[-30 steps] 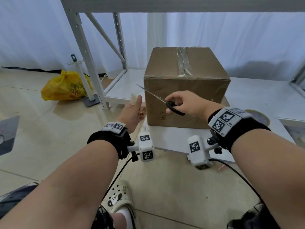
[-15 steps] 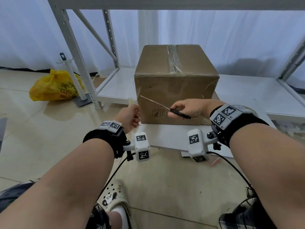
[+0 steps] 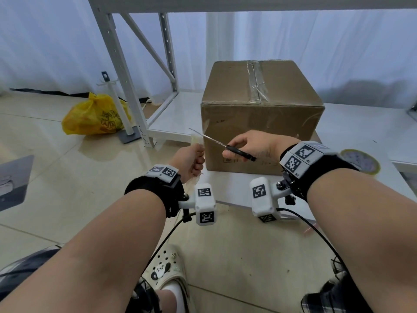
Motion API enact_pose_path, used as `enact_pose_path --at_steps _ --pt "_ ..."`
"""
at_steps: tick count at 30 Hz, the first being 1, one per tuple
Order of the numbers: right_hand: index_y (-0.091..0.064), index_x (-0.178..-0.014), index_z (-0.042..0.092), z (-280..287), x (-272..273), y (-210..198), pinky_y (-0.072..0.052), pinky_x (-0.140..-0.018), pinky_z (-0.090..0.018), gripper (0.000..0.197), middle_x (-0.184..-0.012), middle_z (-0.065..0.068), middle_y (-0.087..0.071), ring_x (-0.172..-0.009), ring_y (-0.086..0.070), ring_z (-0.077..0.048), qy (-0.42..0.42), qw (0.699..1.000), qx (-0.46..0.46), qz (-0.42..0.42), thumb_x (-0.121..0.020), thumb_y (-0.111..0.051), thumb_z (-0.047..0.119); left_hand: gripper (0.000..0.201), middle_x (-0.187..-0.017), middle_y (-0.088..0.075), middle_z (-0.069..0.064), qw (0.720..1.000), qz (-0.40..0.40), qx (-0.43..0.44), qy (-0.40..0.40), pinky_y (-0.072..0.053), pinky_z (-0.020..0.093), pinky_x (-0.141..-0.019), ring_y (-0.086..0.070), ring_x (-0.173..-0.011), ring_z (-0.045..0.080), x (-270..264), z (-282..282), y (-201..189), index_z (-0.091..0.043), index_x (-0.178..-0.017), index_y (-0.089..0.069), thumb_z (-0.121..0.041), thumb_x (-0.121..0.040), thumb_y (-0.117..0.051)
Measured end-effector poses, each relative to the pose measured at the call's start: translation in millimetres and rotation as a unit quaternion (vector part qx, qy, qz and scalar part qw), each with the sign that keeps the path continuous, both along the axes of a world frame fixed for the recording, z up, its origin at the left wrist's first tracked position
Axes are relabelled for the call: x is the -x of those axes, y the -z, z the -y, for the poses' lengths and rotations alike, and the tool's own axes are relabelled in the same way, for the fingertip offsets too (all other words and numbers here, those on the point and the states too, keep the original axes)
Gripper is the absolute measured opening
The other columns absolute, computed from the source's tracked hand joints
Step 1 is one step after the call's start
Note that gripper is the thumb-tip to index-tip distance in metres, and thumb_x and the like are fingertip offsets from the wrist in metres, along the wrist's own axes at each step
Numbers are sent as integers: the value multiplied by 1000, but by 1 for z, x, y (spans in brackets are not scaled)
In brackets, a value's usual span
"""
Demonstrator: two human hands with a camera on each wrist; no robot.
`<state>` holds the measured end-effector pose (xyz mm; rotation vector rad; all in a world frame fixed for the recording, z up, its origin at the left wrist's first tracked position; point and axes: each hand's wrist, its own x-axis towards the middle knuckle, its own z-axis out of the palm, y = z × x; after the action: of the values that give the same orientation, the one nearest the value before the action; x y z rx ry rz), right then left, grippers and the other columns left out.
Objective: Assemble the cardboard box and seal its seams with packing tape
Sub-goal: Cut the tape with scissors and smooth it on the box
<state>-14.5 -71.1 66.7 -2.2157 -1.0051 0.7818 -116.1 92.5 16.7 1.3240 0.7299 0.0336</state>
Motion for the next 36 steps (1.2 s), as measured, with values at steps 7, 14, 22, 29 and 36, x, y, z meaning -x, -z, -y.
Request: enact_pose_path --at_steps 7,14,22,29,36 --pt "-76 -95 23 1 -5 6 -45 -66 -18 31 -79 7 -68 -67 -55 -3 11 999 -37 -3 -71 -79 42 29 -46 -27 -4 1000 -8 -21 -14 -13 18 -39 -20 -34 10 -3 -1 1 -20 -61 -28 -15 -87 -39" --pt "-68 -102 23 1 -8 1 -49 -73 -30 40 -99 -15 -67 -76 -58 -15 -28 999 43 17 -74 -73 51 25 -58 -38 3 979 -133 -150 23 -25 19 -43 -31 -44 14 9 -2 18 -12 -65 -41 -11 -90 -45" --pt "-65 -111 13 53 -7 -7 -44 -83 -29 68 -99 -7 -66 -89 -58 -19 -28 981 187 44 -68 -64 67 18 -79 -46 6 964 -159 -155 144 -49 27 -64 -46 -61 17 4 24 1 -5 -85 -54 -21 -93 -55" --pt "-71 -81 6 187 -21 1 -37 -47 -20 58 -62 2 -64 -46 -46 -9 131 972 190 44 -72 -68 63 22 -69 -52 6 952 -58 -200 225 -53 31 -80 -54 -61 17 -44 131 6 -3 -81 -57 -18 -96 -52" --pt "-70 -83 -5 303 -38 27 -37 -53 -25 59 -73 -22 -68 -62 -50 -23 394 912 96 70 -73 -75 53 27 -93 -63 11 914 81 -228 325 -52 39 -92 -59 -84 19 -106 261 25 0 -107 -65 -14 -84 -70"
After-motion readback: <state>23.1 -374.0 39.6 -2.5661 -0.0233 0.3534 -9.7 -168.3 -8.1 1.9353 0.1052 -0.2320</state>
